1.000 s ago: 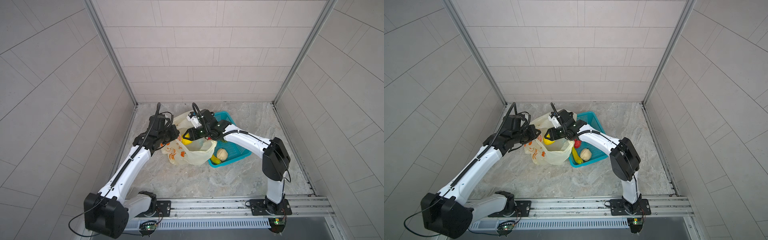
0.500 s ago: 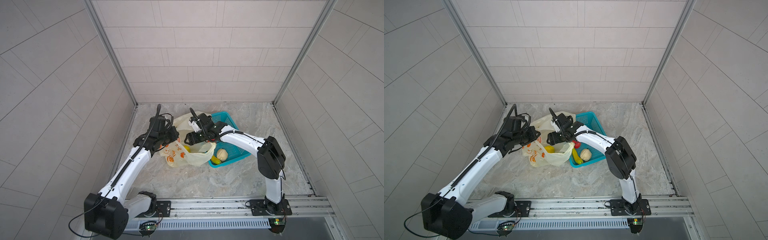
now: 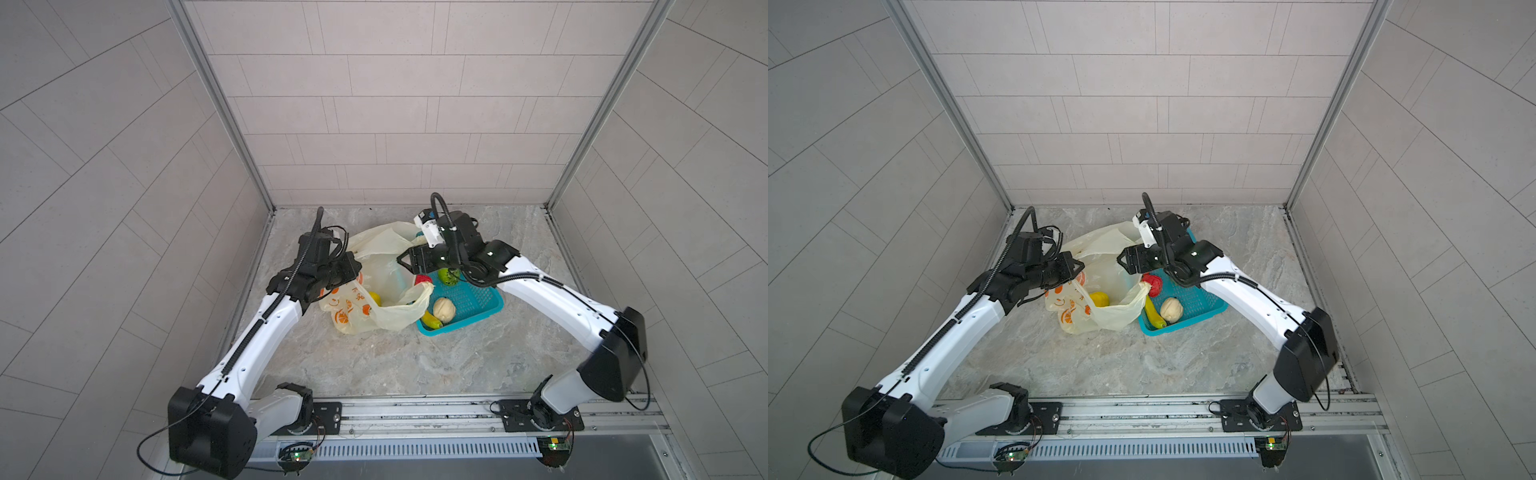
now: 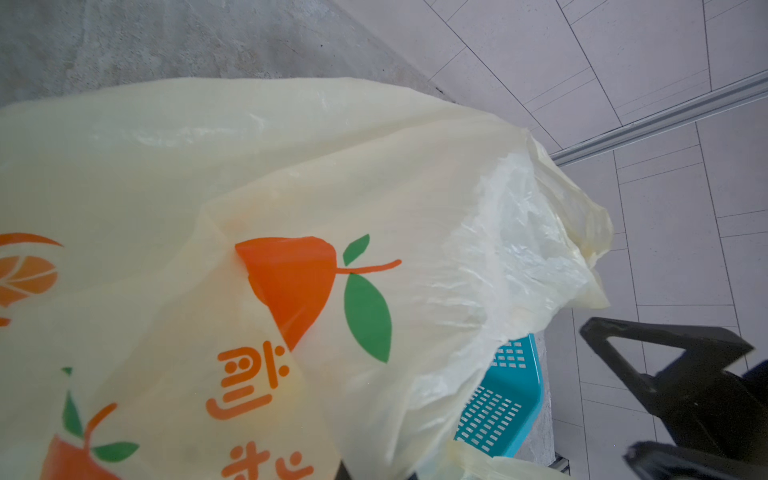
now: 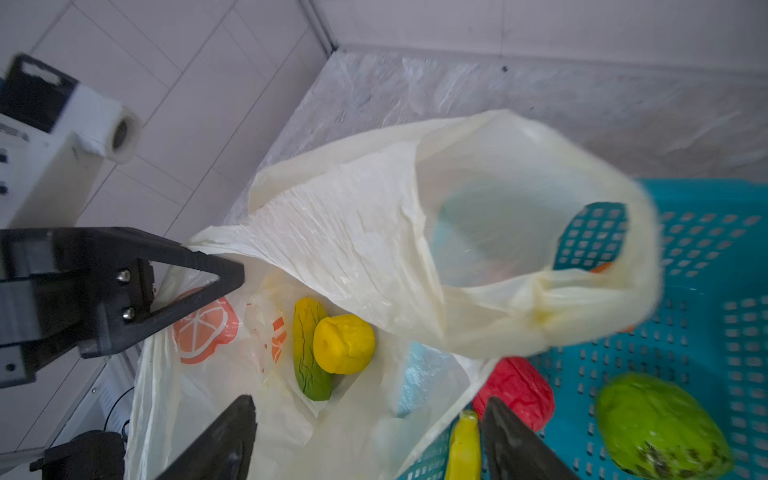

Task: Place the fruits into the plastic bag
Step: 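Return the right gripper to the basket and grasp the pale pear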

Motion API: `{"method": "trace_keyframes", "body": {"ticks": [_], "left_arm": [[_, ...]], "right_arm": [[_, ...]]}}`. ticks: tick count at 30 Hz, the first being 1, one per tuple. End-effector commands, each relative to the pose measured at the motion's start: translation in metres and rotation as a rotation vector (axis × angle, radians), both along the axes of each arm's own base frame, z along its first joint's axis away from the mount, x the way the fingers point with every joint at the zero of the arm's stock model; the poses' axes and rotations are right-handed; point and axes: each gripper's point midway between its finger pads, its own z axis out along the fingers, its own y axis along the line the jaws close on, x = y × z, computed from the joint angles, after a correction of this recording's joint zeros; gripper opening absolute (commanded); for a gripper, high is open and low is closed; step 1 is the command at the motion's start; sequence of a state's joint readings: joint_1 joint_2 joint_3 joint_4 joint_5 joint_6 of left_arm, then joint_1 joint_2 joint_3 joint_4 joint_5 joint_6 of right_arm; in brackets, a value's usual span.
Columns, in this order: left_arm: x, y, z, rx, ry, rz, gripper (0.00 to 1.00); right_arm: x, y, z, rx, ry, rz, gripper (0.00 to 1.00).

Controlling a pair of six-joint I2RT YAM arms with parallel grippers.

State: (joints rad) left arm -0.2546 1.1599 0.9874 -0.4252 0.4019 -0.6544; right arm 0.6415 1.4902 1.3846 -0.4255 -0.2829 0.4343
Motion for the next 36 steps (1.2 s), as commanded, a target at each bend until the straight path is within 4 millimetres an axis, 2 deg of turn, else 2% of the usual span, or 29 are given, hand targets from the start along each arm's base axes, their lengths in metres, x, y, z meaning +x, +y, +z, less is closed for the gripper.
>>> {"method": "trace_keyframes", "body": {"ticks": [1,3,5,9,13,22,32,36], "left_arm": [[0.003,-0.001,0.009,-0.006,-0.047,-0.012,0.00],[0.005,0.001,0.008,-0.002,-0.045,-0.001,0.00],[0.005,0.001,0.006,-0.001,-0.038,0.005,0.00],[0.006,0.002,0.003,-0.002,-0.029,0.013,0.00],[0.007,0.001,0.002,-0.002,-0.025,0.013,0.00],[0.004,0.003,0.002,0.010,-0.019,0.013,0.00],[0.005,0.003,-0.001,0.019,-0.012,0.006,0.00],[0.005,0.003,0.000,0.019,-0.015,0.003,0.00]], "right_arm": [[0.000,-0.042,-0.020,-0.067,-0.004,-0.129,0.82],[-0.005,-0.068,-0.037,-0.097,0.024,-0.193,0.82],[-0.015,-0.084,-0.062,-0.162,0.068,-0.216,0.81],[-0.035,-0.095,-0.106,-0.268,0.163,-0.173,0.81],[-0.046,-0.094,-0.143,-0.339,0.271,-0.126,0.83],[-0.054,-0.089,-0.187,-0.565,0.445,-0.022,0.85],[-0.054,-0.095,-0.218,-0.653,0.507,-0.011,0.84],[-0.049,-0.090,-0.220,-0.628,0.485,-0.012,0.77]]}}
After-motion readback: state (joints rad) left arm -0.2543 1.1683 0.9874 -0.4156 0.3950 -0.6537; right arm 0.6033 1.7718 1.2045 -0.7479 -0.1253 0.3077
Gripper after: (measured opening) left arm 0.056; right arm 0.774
